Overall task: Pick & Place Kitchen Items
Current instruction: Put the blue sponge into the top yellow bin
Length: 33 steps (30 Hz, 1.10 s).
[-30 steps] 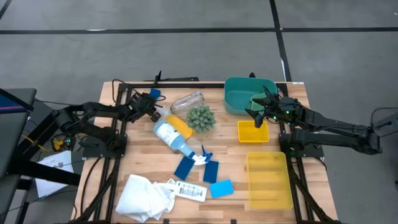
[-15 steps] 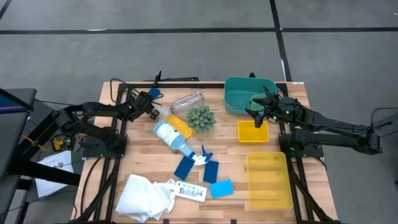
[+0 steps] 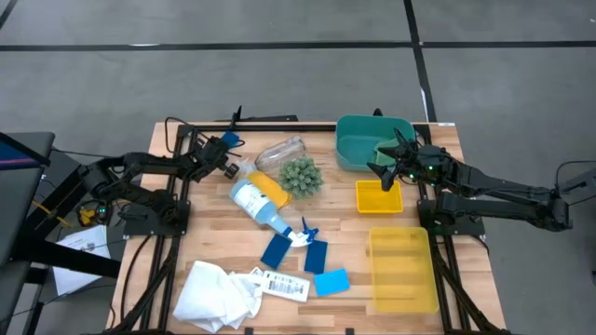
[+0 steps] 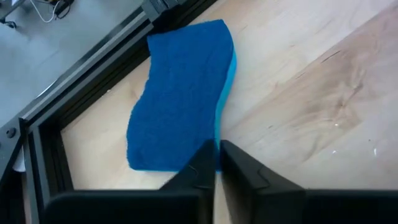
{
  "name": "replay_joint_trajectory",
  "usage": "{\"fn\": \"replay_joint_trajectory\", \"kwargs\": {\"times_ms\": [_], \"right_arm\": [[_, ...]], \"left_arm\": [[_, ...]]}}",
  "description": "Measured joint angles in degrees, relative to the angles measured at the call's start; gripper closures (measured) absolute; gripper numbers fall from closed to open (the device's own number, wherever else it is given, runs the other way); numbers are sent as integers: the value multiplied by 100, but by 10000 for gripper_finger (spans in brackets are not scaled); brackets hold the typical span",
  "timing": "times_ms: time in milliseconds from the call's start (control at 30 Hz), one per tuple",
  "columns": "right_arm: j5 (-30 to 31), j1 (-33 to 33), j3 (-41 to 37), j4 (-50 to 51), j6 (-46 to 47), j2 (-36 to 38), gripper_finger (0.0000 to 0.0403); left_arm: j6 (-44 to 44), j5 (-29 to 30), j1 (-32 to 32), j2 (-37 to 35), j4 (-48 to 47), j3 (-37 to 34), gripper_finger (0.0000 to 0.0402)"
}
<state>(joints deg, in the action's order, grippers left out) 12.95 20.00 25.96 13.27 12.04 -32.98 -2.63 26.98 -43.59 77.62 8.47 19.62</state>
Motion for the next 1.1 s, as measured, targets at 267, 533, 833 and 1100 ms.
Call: {"fn": "replay_joint_trajectory", "kwargs": {"times_ms": [267,533,833,1100], "right_arm": [[-2,-1,-1,1,2,-1,76],[-4,-1,-1,14,2,1,76],[-111,1,1,48,4,-1,76],[-111,-1,0,43,4,0,76]], "left_arm": [[24,-164,-7,-89,-1075,428,399],[312,-216,55,-573,-1178,477,382],[338,-175,50,-502,-702,230,255],[438,-172,-5,-110,-413,230,215]]}}
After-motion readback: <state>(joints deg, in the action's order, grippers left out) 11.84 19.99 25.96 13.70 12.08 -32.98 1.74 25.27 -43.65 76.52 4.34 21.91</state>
